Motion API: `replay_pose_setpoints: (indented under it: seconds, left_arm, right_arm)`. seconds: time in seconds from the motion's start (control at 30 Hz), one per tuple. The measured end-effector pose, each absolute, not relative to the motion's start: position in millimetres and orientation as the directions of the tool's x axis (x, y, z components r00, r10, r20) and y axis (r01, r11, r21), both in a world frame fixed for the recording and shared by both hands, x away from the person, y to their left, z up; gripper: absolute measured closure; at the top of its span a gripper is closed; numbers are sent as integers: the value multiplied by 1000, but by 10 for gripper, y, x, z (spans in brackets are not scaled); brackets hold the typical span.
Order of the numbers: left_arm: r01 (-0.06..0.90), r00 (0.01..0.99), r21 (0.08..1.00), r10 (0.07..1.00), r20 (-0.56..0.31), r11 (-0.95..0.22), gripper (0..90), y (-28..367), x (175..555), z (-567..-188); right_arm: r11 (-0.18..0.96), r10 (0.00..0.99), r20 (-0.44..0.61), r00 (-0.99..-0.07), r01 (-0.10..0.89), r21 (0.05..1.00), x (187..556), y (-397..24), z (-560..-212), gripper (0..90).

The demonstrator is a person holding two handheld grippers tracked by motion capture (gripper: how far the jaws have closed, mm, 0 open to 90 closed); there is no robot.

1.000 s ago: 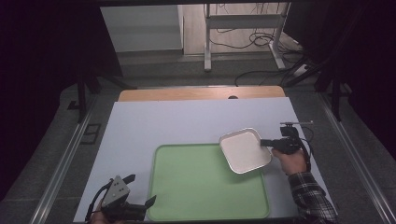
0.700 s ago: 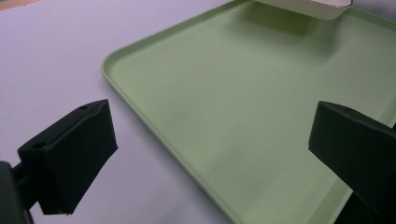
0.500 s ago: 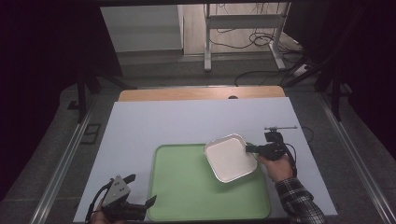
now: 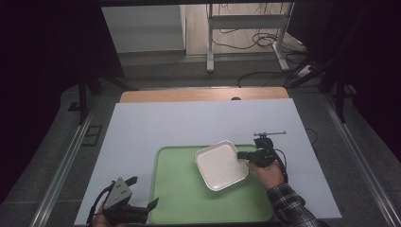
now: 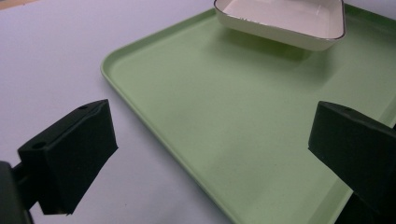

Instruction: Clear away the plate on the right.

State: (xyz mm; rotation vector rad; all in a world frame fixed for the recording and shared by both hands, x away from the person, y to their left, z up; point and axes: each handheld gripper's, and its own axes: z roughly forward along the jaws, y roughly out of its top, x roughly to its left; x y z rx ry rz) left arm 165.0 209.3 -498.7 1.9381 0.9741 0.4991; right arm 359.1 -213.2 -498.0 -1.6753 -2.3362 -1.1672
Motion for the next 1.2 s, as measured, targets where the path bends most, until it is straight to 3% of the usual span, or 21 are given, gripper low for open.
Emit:
replay_pose_setpoints:
  seconds: [0.47,0.67,0.8,1.2]
  left_arm:
    - [435,615,847,788,-33,-305,7,2084,1660,-4987]
    - [433,617,849,787,-32,-305,7,2086,1657,-4986]
    - [431,617,850,786,-31,-304,6,2087,1653,-4985]
    - [429,618,851,786,-32,-303,6,2091,1655,-4984]
  right_arm:
    - [166,832,378,-406,832,529,3617,-2028,-5121,870]
    - [221,803,350,-482,787,576,3608,-2067,-5065,579]
    - [271,782,312,-540,745,610,3555,-2061,-4992,458]
    - [366,722,225,-654,637,678,3346,-2047,-4835,397]
